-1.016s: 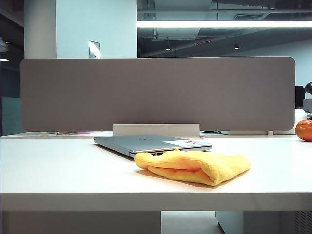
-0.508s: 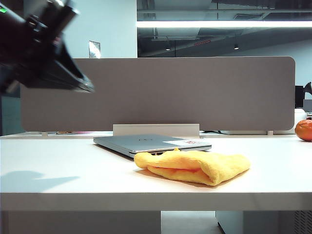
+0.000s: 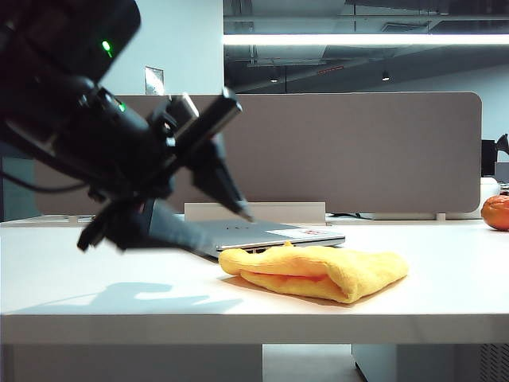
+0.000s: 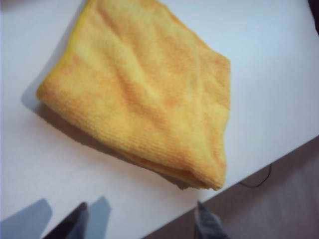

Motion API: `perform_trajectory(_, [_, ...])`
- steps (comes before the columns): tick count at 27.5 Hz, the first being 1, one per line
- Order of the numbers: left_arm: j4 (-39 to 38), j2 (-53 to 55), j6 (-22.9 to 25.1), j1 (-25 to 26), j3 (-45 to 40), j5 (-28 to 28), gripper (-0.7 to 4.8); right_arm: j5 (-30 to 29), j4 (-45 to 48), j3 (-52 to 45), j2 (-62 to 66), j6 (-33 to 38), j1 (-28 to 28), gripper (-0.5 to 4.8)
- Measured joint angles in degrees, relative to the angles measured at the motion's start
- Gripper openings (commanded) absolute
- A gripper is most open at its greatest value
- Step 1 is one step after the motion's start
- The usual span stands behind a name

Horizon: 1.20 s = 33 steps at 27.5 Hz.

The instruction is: Pick up the yellow rag and put it over the laptop.

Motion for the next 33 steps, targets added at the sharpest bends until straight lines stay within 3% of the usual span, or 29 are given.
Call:
perform_trajectory(3, [3.2, 3.5, -6.2, 0.0, 0.1, 0.0, 2.49, 0.0, 0.0, 0.0, 0.0, 0.0, 0.0, -0.06])
perform_trajectory(10, [7.5, 7.3, -9.8, 0.0, 0.2, 0.0, 2.79, 0.0, 0.1, 0.0, 0.0, 0.0, 0.0, -0.06])
perform_trajectory(33, [3.7, 14.7, -10.0, 0.0, 7.5, 0.2, 2.78, 0.0, 0.3, 0.0, 0.0, 0.0, 0.0, -0.06])
